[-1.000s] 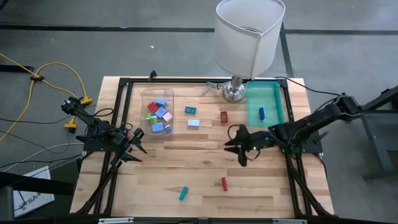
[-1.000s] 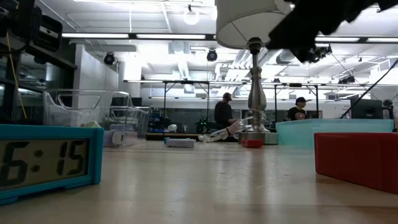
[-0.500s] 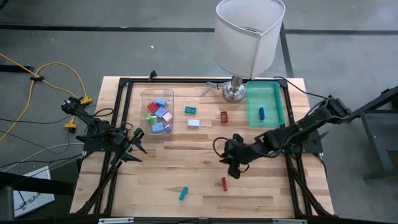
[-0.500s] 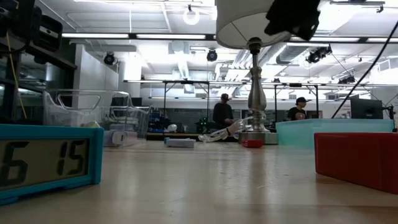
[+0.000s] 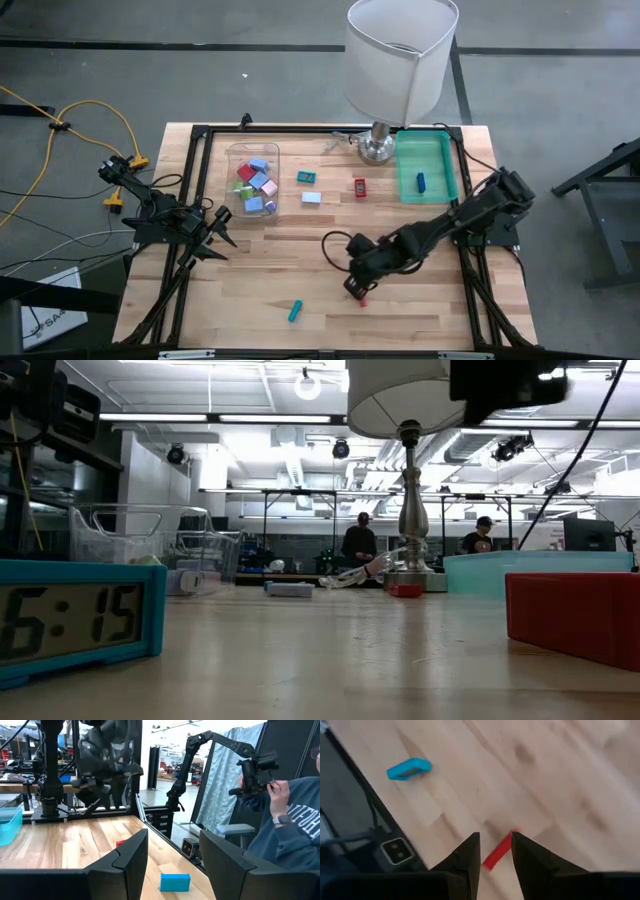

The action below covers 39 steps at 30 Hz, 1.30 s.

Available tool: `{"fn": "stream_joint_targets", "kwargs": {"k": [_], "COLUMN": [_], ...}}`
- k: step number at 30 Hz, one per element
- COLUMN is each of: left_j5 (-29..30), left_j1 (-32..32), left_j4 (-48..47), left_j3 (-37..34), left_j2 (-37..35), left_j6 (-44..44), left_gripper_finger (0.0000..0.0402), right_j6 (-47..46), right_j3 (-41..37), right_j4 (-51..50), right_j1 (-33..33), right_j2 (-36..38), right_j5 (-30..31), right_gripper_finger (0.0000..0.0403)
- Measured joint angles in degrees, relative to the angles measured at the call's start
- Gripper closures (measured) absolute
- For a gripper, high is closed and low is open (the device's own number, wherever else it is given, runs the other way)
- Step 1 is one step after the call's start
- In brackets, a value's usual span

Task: Pick & Place Office items
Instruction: Put the bottom red mini digital clock into the light blue bin

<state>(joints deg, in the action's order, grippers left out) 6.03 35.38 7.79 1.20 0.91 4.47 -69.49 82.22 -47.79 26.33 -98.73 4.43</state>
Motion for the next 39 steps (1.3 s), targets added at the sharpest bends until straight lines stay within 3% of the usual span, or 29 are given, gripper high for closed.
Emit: {"fn": "stream_joint_targets", "kwargs": {"k": [9,16,39], "left_j5": [0.01,0.01,0.01], "left_j1": [0.01,0.0,0.02], "left_j4": [0.01,0.0,0.16], "left_j3": [0.0,-0.01,0.0], "left_j2": [-0.01,-0.02,0.0], "left_j6": [0.02,0.0,0.0], "left_gripper_finger": [0.0229,0.0229,0.0229], "right_j6": [-21.23,-32.4,-31.26], "right_j3": [0.8,0.81,0.75], "right_j4": [-0.11,4.77,3.11], "right_j1": [2.56,5.89,5.38], "right_j2": [-4.22,-5.98,-10.31], "right_j5": [-7.29,-5.72,-1.9], "right_gripper_finger": [0.0305,0.0305,0.0305]}}
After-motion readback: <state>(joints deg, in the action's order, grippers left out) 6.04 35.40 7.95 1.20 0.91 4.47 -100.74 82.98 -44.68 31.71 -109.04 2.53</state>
